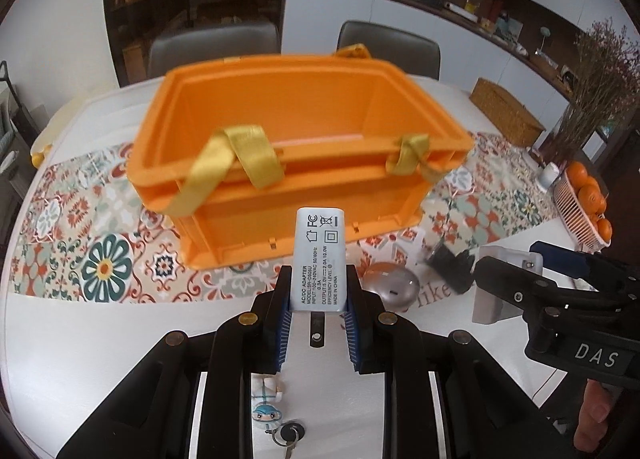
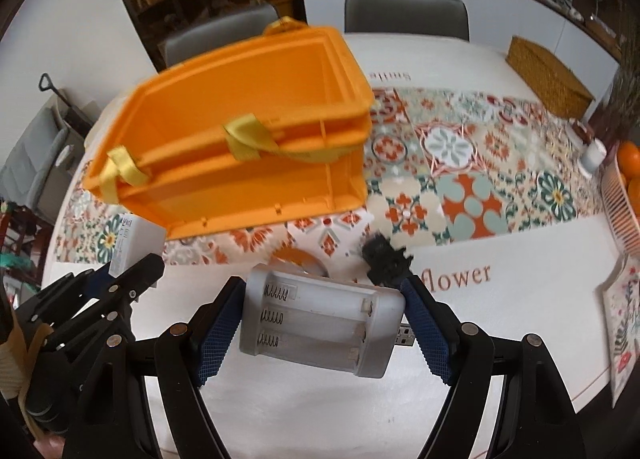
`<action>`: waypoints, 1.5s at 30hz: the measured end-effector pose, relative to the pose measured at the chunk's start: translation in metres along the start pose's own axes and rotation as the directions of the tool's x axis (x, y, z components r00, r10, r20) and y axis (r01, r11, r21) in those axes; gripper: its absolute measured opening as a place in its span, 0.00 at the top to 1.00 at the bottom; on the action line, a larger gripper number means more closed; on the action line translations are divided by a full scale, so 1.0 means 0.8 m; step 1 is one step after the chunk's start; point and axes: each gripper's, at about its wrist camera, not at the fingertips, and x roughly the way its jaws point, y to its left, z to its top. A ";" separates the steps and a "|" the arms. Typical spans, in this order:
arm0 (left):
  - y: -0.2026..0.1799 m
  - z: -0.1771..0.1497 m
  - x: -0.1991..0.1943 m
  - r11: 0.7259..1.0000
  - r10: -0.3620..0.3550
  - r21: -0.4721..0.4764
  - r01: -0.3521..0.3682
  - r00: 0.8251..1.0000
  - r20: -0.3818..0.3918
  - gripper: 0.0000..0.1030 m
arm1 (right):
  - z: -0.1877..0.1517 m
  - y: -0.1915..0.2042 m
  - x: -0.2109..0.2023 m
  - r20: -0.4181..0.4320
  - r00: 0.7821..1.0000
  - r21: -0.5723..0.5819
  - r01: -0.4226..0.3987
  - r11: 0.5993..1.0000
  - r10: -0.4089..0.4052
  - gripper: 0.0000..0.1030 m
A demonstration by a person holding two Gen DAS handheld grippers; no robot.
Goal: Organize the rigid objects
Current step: 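Carry the white plug and battery charger over the orange crate with both tools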
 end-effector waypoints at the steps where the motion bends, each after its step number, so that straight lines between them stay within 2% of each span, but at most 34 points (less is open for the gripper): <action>1: 0.000 0.002 -0.004 1.000 0.001 -0.001 -0.001 1.000 0.008 0.77 | 0.002 0.001 -0.003 0.007 1.000 -0.002 -0.004 1.000 0.004 0.23; 15: 0.005 0.035 -0.062 1.000 0.020 -0.004 -0.019 0.991 0.135 0.77 | 0.029 0.017 -0.053 0.125 0.990 -0.031 -0.059 0.998 0.062 0.23; 24: 0.013 0.054 -0.071 0.999 0.037 -0.013 -0.036 0.984 0.176 0.77 | 0.047 0.030 -0.064 0.172 0.981 -0.062 -0.077 0.995 0.087 0.23; 37: 0.029 0.094 -0.061 0.998 0.056 -0.015 -0.054 0.977 0.206 0.77 | 0.096 0.050 -0.055 0.204 0.974 -0.093 -0.083 0.992 0.101 0.23; 45: 0.039 0.125 -0.038 0.996 0.083 0.001 -0.084 0.982 0.168 0.77 | 0.138 0.064 -0.026 0.177 0.978 -0.109 -0.091 0.990 0.109 0.23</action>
